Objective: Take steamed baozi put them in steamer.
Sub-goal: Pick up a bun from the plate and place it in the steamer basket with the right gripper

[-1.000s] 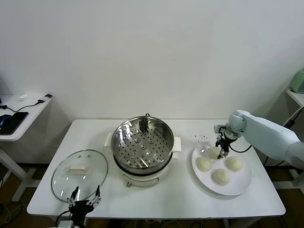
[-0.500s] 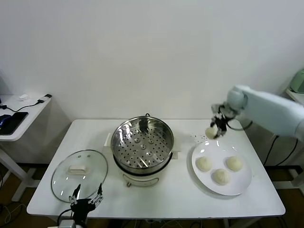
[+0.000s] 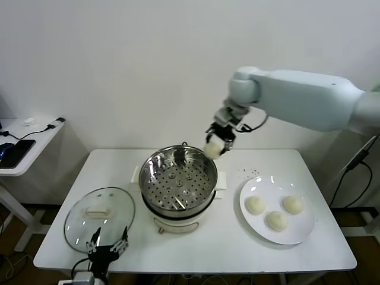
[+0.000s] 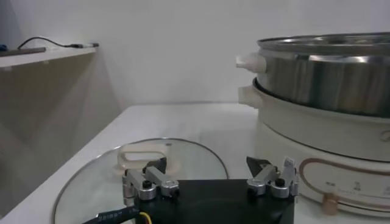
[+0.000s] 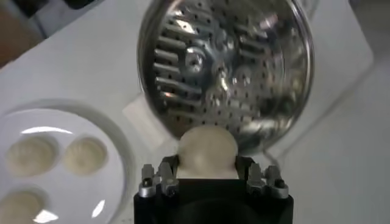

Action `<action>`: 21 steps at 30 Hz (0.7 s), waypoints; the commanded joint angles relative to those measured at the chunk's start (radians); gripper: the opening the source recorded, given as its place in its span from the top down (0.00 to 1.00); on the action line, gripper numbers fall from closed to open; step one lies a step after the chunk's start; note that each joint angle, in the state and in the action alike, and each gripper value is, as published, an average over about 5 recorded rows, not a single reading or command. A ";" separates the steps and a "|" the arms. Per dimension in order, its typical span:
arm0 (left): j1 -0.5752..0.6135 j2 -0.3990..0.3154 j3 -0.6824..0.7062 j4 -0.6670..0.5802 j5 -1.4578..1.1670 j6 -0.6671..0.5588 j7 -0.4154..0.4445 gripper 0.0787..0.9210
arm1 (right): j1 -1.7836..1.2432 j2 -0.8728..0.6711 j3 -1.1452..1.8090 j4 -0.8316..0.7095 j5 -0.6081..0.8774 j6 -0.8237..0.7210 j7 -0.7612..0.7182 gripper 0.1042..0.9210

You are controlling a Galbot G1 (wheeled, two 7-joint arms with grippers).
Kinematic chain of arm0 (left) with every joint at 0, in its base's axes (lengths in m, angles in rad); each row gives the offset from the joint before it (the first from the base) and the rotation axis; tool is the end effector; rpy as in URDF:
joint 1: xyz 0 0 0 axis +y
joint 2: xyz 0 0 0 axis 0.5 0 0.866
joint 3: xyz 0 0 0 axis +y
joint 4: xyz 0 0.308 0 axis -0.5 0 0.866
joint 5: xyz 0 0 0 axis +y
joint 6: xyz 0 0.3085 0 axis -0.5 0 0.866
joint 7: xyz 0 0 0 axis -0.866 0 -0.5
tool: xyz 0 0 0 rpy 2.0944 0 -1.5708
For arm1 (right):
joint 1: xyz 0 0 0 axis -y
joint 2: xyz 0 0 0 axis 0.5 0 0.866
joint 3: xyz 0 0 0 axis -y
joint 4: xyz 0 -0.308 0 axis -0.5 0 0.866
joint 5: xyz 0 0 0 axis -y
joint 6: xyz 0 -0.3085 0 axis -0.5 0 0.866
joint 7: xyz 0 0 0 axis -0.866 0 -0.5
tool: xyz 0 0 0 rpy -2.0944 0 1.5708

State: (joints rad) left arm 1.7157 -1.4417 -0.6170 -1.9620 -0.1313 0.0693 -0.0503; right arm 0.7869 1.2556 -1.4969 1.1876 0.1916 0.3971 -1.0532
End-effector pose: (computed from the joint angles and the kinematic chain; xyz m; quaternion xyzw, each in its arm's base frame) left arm 0.1079 0.0509 -0.3215 0.0417 -0.9848 -0.0178 0.1678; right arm 0.4981 0.1137 0.0055 0.6486 -0.2011 0.7323 0.0507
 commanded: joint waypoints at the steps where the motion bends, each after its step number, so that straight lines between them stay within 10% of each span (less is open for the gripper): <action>1: 0.005 0.002 -0.002 0.002 0.000 -0.002 -0.003 0.12 | -0.177 0.197 0.105 -0.218 -0.345 0.351 0.047 0.36; 21: -0.002 0.002 -0.006 0.025 0.000 -0.015 -0.008 0.12 | -0.387 0.379 0.280 -0.680 -0.511 0.476 0.055 0.35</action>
State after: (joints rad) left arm 1.7159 -1.4392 -0.6245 -1.9446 -0.1310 0.0569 -0.0570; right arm 0.4728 1.5484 -1.2855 0.6995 -0.2226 0.7953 -1.0062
